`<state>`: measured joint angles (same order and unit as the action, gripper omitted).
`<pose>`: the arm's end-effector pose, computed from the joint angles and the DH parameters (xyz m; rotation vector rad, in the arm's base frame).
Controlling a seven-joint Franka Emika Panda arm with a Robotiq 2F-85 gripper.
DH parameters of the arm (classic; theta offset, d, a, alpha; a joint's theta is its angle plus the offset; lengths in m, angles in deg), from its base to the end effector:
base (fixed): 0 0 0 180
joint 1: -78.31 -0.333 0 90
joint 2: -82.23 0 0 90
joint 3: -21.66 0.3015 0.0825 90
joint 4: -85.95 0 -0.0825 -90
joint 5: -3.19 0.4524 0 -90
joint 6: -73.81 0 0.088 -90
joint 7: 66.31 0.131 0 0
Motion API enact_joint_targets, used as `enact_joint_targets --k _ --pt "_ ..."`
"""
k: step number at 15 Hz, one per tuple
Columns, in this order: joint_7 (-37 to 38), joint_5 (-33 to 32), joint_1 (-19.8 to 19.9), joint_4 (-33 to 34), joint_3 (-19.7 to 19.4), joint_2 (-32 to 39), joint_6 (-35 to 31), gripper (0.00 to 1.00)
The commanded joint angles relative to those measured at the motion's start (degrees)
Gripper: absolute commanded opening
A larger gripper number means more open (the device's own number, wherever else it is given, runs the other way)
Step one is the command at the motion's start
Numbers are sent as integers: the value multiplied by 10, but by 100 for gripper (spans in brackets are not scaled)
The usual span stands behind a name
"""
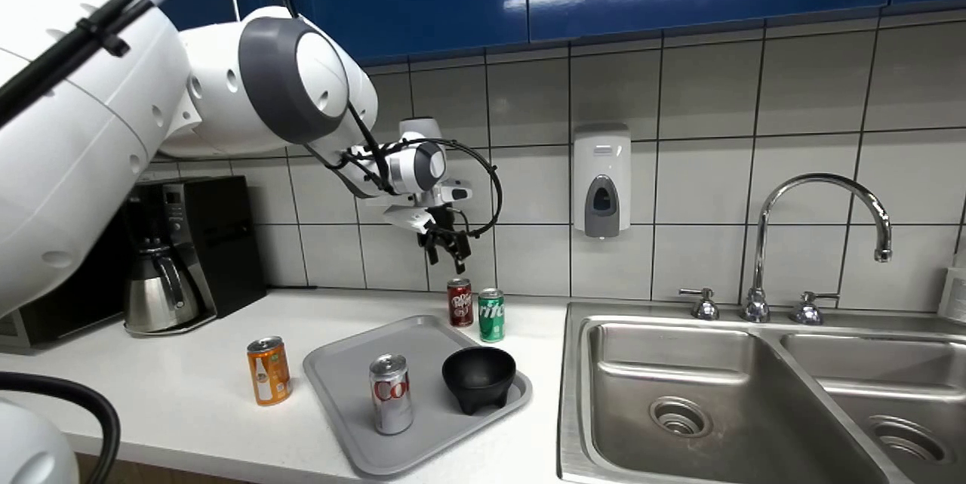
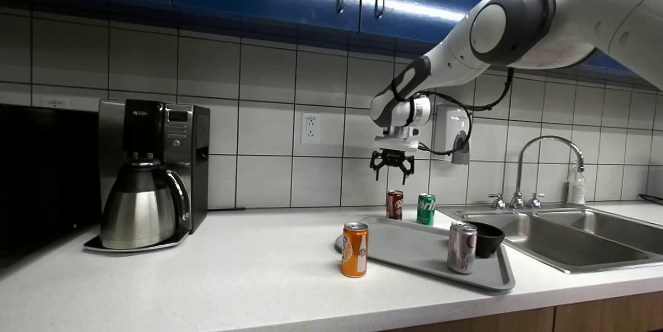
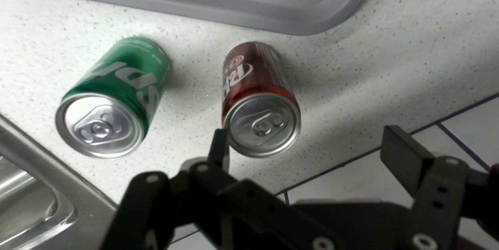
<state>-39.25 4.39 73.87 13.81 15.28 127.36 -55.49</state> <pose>0.8254 -0.0069 0.2463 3.0249 -0.7348 0.3465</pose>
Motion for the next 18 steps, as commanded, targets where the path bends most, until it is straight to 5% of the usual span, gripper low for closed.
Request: enact_joint_targets --k 1,18 --pt "-20 -5 -10 -124 5 -81 -41 100" --pt "-57 -10 -16 -447 15 -297 -108 100"
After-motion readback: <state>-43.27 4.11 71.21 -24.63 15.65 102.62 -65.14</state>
